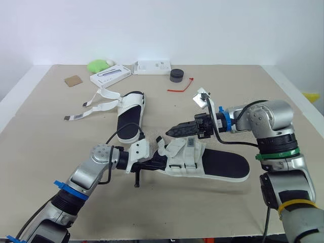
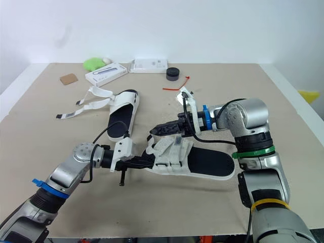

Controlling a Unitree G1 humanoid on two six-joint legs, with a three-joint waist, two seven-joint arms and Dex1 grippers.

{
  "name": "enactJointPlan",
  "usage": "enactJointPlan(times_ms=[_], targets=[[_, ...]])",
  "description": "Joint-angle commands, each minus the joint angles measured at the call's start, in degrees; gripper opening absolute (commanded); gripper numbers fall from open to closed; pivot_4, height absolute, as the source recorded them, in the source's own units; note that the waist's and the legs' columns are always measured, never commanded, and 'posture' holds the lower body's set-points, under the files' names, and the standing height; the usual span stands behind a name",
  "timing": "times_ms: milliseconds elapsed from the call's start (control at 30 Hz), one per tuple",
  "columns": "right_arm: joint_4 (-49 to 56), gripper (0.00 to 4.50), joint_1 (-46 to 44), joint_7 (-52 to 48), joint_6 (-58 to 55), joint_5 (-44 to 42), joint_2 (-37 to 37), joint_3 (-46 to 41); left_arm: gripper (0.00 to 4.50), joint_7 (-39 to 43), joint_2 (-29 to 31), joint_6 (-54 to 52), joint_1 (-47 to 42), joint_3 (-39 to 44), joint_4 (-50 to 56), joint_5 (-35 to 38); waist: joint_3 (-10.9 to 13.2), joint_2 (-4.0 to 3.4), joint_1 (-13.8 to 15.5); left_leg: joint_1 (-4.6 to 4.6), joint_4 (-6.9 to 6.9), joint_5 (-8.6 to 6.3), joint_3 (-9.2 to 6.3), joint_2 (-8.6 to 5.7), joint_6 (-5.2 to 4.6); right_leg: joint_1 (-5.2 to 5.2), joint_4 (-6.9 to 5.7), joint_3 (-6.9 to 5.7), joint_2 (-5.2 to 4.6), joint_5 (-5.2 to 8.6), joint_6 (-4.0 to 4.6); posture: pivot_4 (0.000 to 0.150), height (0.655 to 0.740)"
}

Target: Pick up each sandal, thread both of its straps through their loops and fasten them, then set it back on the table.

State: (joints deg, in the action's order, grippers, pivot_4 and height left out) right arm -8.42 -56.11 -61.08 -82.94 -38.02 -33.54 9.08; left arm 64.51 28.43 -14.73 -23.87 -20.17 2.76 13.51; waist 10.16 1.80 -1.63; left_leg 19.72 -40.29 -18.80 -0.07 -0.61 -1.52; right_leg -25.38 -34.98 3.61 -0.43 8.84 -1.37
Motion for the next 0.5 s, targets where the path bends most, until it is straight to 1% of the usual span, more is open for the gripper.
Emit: enactJointPlan(times_ms=[33,167,300,500], targets=[[2.9,4.41,-1.5,-3.3,0.8,-0.5,-3.3,4.8,0.00,-0.2,0.9,-1.0,1.6,-1.4,-2.0,-2.3,0.0,0.00,0.0,0.01,0.00,0.00,-0.02,0.00,0.00,0.00,0.01,-0.03,-0.01,-0.01,0.02,0.150,0.7400],[6.3,4.41,-1.5,-2.5,2.9,0.9,-4.1,9.0,0.00,-0.6,0.7,-1.1,1.8,-1.3,-1.9,-2.3,0.0,-0.01,0.0,0.04,0.00,-0.01,-0.07,0.00,0.01,-0.01,0.02,-0.11,-0.02,0.14,-0.19,0.150,0.7400],[9.4,4.41,-0.1,0.2,3.4,2.0,-3.0,11.0,0.00,-0.7,0.5,-1.2,1.9,-1.3,-1.7,-2.1,0.0,-0.01,0.0,0.04,0.00,0.00,-0.15,0.01,0.02,0.00,0.01,-0.19,-0.01,0.14,-0.19,0.150,0.7400],[9.9,4.41,2.0,4.8,4.1,4.2,-1.4,12.0,0.00,-0.7,0.2,-1.1,1.8,-1.4,-1.8,-2.1,0.0,-0.02,0.0,0.08,0.00,0.00,-0.18,0.00,0.03,-0.01,0.01,-0.24,-0.06,0.15,-0.17,0.150,0.7400]])
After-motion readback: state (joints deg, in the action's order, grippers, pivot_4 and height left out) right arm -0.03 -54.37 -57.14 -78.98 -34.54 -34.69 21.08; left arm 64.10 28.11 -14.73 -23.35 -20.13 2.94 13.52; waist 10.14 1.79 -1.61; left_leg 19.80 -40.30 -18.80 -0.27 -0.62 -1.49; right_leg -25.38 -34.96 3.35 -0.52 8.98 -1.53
